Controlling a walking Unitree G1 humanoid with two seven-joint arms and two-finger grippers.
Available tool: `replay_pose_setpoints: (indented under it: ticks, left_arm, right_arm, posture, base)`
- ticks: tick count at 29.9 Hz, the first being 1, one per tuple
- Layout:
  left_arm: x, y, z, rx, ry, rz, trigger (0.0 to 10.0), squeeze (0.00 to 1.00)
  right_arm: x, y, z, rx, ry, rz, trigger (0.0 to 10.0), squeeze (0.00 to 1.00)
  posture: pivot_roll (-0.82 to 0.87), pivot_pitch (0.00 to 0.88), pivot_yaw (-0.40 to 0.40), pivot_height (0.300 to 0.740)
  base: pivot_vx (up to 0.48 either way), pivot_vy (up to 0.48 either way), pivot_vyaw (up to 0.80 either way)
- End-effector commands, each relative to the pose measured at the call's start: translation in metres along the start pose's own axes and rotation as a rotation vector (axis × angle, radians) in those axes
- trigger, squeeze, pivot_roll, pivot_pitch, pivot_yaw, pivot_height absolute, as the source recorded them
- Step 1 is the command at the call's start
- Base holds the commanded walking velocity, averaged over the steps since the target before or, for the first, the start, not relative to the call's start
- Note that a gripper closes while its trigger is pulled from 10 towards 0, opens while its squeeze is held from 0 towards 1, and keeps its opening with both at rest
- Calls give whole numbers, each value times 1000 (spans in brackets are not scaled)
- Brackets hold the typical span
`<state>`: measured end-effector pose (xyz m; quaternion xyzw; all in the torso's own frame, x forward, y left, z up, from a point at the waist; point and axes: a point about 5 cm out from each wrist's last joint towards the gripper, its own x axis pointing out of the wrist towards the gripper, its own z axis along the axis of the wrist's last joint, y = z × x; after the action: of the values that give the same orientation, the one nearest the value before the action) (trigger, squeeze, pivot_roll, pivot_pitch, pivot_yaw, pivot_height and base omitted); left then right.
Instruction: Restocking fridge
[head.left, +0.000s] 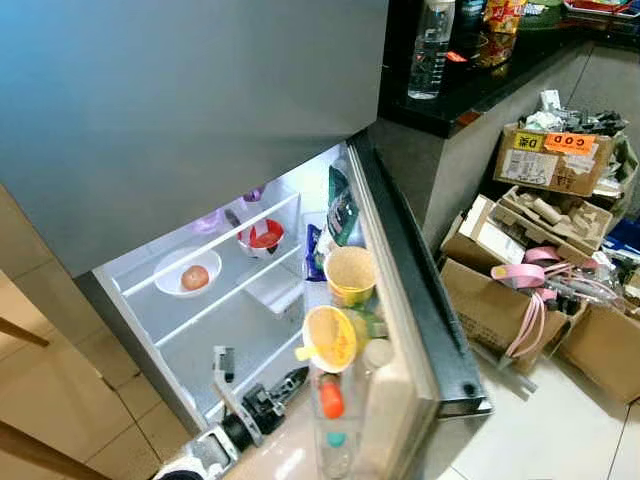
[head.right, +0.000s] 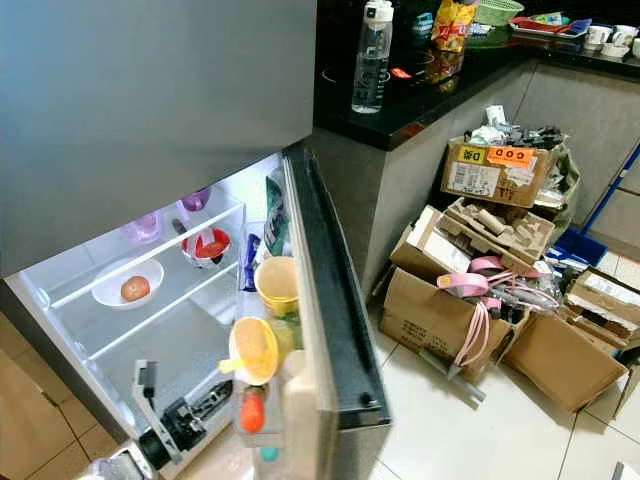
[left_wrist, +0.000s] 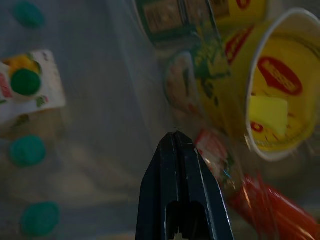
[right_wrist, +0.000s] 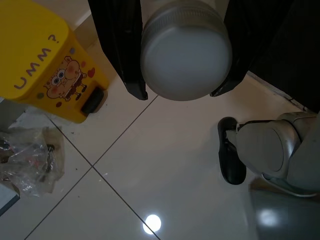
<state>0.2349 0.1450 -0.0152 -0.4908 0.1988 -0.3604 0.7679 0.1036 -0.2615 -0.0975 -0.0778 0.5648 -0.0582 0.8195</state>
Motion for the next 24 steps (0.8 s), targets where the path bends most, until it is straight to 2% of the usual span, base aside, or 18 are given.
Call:
replay_pose_setpoints:
  ticks: [1, 4, 9, 12, 13, 17, 22, 24]
  left_arm:
    - [10, -5, -7, 12, 64, -44, 10000, 0]
    - [12, -6, -8, 14, 73, -51, 10000, 0]
    - [33, -16, -9, 38, 84, -131, 10000, 0]
    - [37, -19, -8, 42, 83, -145, 10000, 0]
    - [45, -23, -7, 54, 80, -166, 10000, 0]
    - [51, -26, -5, 68, 75, -180, 10000, 0]
    - [56, -27, 4, 103, 26, -147, 10000, 0]
    - [53, -22, 7, 114, -8, -81, 10000, 0]
  right_arm:
    - [0, -1, 0, -14, 5, -1, 10000, 0]
    - [0, -1, 0, -14, 5, -1, 10000, 0]
    - [0, -2, -1, -13, 7, -5, 10000, 0]
    - [0, -2, -1, -13, 8, -5, 10000, 0]
    - [0, -3, -1, -11, 3, -5, 10000, 0]
    - [0, -3, 1, -8, -13, 0, 10000, 0]
    - [0, -2, 26, 4, -119, 65, 10000, 0]
    - [0, 2, 38, -4, -167, 143, 10000, 0]
  posture:
    - [-68, 0, -6, 740]
    - [-68, 0, -7, 740]
    - [-69, 0, -8, 740]
    - [-69, 0, -8, 740]
    - [-73, 0, -12, 740]
    - [-73, 0, -12, 740]
    - [-73, 0, -14, 740]
    - [-74, 0, -13, 740]
  base:
    - [0, 0, 0]
    - [0, 0, 0]
    - [0, 0, 0]
    - [0, 0, 0]
    - [0, 0, 0]
    - [0, 0, 0]
    - [0, 0, 0]
    - [0, 0, 0]
